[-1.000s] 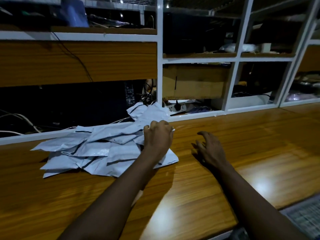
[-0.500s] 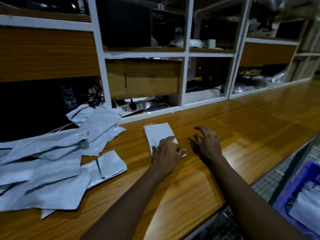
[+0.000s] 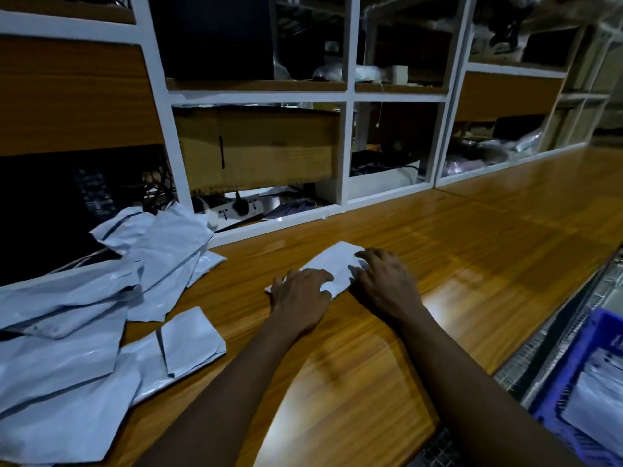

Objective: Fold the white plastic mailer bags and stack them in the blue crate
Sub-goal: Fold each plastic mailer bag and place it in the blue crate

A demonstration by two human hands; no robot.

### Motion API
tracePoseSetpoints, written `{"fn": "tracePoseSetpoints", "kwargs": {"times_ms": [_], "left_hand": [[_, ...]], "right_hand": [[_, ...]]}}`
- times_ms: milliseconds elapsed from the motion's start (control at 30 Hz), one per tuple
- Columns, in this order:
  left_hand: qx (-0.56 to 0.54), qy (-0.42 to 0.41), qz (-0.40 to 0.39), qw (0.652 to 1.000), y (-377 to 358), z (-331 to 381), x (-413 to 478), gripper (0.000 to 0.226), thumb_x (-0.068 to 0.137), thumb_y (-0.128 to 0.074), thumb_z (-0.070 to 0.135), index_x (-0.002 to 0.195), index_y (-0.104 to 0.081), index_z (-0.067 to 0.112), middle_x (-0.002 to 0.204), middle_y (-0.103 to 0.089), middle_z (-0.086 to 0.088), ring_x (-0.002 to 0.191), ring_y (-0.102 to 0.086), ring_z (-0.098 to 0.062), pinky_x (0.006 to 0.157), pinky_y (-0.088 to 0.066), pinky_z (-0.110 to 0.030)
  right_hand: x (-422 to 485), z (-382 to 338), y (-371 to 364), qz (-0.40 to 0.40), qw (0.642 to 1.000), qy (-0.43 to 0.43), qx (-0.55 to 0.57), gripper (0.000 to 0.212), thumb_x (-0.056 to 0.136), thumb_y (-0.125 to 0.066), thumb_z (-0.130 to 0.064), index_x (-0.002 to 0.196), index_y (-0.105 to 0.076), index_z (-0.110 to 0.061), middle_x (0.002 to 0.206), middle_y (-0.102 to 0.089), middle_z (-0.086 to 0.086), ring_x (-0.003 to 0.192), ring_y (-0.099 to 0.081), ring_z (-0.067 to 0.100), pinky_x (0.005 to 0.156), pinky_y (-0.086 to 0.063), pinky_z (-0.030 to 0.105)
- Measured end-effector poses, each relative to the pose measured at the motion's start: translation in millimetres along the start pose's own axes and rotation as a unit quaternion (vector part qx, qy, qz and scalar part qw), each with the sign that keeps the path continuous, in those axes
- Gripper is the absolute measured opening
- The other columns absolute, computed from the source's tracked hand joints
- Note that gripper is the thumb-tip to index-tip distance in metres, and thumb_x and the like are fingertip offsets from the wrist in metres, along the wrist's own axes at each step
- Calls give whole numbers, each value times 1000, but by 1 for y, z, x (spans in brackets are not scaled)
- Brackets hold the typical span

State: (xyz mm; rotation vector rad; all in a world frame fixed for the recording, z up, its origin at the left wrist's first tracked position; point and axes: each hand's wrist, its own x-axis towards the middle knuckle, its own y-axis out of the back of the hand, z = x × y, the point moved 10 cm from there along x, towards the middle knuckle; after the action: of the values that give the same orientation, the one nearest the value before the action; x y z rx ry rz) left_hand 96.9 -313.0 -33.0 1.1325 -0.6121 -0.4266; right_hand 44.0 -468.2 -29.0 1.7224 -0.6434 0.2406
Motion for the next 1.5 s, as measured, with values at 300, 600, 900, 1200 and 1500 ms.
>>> {"fn": "tracePoseSetpoints", "kwargs": {"times_ms": [300,600,900,1200,1500], "left_hand": [[-148,-48,9,988,11,-6,8,26,96,-46,1,102,-64,18,129,-61,-6,110,-54,-23,77,-41,-26],[17,-65,-156,986,-27,-31,21,55,106,-18,49,158,-5,34,166,3,6,152,2,-17,121,3,-44],[111,-58,35,992,0,-9,34,48,104,-31,36,149,-36,21,152,-41,-1,142,-32,-24,118,-16,-50],[128,-99,34,986,-17,32,42,49,100,-48,35,146,-39,20,153,-39,-3,146,-25,-29,119,-13,-52],[117,-111,-5,987,-39,36,54,48,106,-28,36,151,-33,17,156,-36,-4,144,-30,-28,117,-21,-50]], "right_hand": [[-5,-38,-13,-47,995,67,-55,54,99,-34,-45,131,-57,-8,137,-56,18,122,-53,36,93,-48,46],[-8,-22,-43,-187,965,115,-145,48,107,-24,-43,151,-35,-27,163,-24,8,148,-22,37,112,-24,64],[4,-44,-25,-117,985,99,-77,47,102,-37,-38,135,-58,-12,141,-55,15,133,-49,34,105,-41,58],[7,-35,-34,-156,982,30,-99,68,102,-42,-47,157,-20,-14,164,-19,9,152,-14,29,121,-14,52],[-1,-10,-35,-165,977,-11,-132,91,84,13,-50,152,-32,-9,160,-29,12,147,-23,33,113,-22,57]]}}
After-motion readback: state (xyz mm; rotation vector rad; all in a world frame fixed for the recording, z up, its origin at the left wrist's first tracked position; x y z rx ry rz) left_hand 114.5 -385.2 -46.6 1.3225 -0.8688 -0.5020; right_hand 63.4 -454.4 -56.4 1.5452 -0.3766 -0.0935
